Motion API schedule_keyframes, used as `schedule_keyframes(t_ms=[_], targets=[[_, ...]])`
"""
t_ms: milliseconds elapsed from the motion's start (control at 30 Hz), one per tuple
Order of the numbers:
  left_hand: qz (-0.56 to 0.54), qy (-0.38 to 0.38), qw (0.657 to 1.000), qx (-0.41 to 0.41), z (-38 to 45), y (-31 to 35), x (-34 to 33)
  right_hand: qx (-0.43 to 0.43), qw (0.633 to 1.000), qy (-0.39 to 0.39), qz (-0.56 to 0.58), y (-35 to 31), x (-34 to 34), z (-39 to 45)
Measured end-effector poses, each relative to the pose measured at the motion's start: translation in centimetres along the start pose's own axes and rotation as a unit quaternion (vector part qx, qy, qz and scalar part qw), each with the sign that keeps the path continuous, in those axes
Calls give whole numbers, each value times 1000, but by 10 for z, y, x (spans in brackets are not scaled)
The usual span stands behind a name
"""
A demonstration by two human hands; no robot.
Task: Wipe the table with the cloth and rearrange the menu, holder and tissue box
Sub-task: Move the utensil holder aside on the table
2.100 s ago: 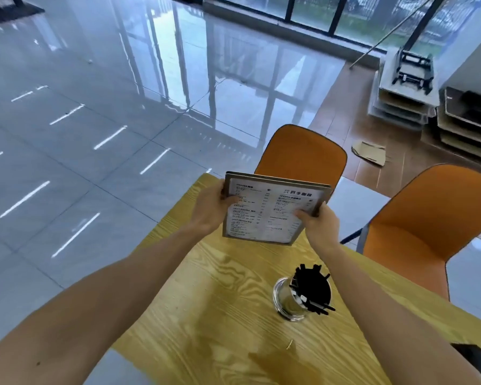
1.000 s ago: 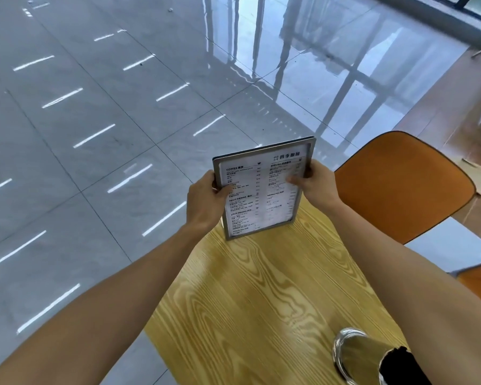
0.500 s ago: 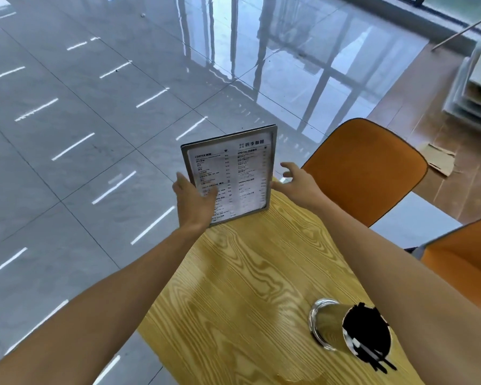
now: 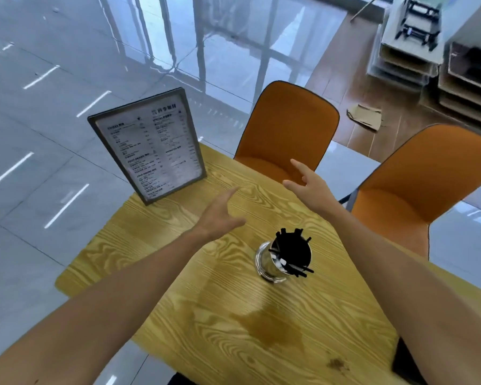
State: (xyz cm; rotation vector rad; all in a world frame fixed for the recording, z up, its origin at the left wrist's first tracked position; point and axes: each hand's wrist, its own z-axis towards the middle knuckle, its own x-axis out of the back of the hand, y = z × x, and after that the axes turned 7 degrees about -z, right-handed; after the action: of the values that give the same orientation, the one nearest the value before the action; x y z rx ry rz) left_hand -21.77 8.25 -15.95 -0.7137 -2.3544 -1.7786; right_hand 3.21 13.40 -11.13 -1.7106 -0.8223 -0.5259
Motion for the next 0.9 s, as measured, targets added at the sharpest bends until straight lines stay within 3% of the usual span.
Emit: schedule_keyframes(t_ms=[200,367,533,733,900], targets=[[-1,-100,995,26,-23,-9,-63,-104,986,-4,128,76,3,-66],[-20,-119,992,22,-39,-14,-99,-101,981,-82,142,114,-19,-108],[-90,-97,991,3,-49,-18,-119,-72,980,-127,137,125,-47,-129],[-125,-64,990,23,-57,-21,-123,-24,976,-86,198,110,-69,-138],[-163,-27,986,24,-67,-28,-97,-2,975,-106,197,83,-80,-130]])
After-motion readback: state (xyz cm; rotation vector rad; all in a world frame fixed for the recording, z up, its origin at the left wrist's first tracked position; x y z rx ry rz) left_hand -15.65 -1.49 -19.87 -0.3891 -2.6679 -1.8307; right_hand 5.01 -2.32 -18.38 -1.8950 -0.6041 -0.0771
